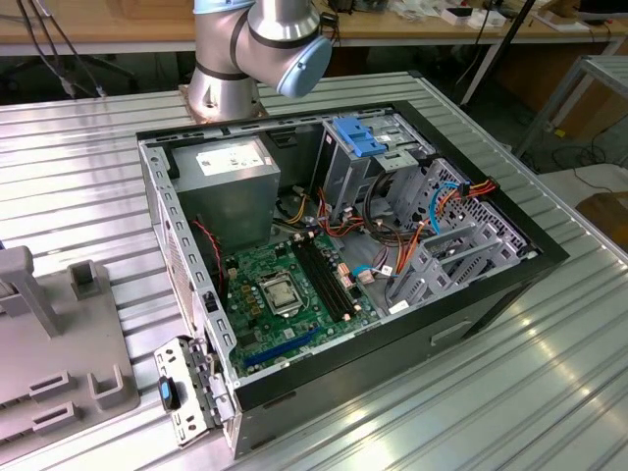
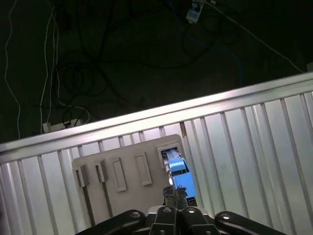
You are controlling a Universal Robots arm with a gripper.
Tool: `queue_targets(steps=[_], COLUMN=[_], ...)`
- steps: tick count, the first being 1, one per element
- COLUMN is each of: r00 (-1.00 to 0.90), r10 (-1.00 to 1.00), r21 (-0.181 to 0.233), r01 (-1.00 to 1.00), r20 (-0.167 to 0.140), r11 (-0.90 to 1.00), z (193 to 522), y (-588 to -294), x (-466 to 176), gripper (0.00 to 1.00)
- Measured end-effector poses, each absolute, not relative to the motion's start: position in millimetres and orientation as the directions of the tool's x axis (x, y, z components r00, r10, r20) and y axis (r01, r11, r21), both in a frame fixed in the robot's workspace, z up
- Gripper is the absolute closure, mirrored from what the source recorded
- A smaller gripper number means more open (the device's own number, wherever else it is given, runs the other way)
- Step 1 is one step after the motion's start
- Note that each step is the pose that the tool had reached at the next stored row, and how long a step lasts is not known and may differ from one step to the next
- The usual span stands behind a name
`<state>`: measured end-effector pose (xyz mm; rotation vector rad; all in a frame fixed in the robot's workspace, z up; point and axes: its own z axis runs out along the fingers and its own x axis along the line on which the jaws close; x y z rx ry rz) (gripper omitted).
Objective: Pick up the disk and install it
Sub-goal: 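Pick up the disk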
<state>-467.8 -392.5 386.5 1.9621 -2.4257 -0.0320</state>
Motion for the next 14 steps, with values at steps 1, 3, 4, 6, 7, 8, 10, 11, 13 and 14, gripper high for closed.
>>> queue_targets(steps=[1, 3, 4, 6, 7, 8, 10, 11, 13, 14], r00=[-0.195, -0.157, -0.143, -0.102, -0.068, -0.033, -0.024, -0.024, -0.024, -0.027], r10=[-0.981, -0.988, -0.99, -0.995, -0.998, -0.999, -1.0, -1.0, -1.0, -1.0], r21=[0.024, 0.019, 0.018, 0.018, 0.018, 0.017, -0.013, -0.019, -0.023, -0.023], r01=[-0.98, -0.987, -0.99, -0.995, -0.997, -0.999, -1.0, -1.0, -0.999, -0.999], r20=[0.004, 0.004, 0.004, 0.003, 0.003, 0.004, 0.004, 0.004, 0.004, 0.004], r11=[0.195, 0.157, 0.143, 0.102, 0.069, 0.033, 0.024, 0.024, 0.024, 0.027], z=[386.4, 385.7, 385.6, 385.1, 384.6, 383.7, 382.2, 381.7, 378.4, 376.7], y=[-392.5, -392.5, -392.5, -392.5, -392.5, -392.5, -392.5, -392.5, -392.0, -391.1], x=[-467.8, -467.7, -467.7, -467.6, -467.6, -467.6, -467.6, -467.6, -467.6, -467.7], gripper=[0.89, 0.89, 0.89, 0.89, 0.89, 0.89, 0.89, 0.89, 0.89, 0.83])
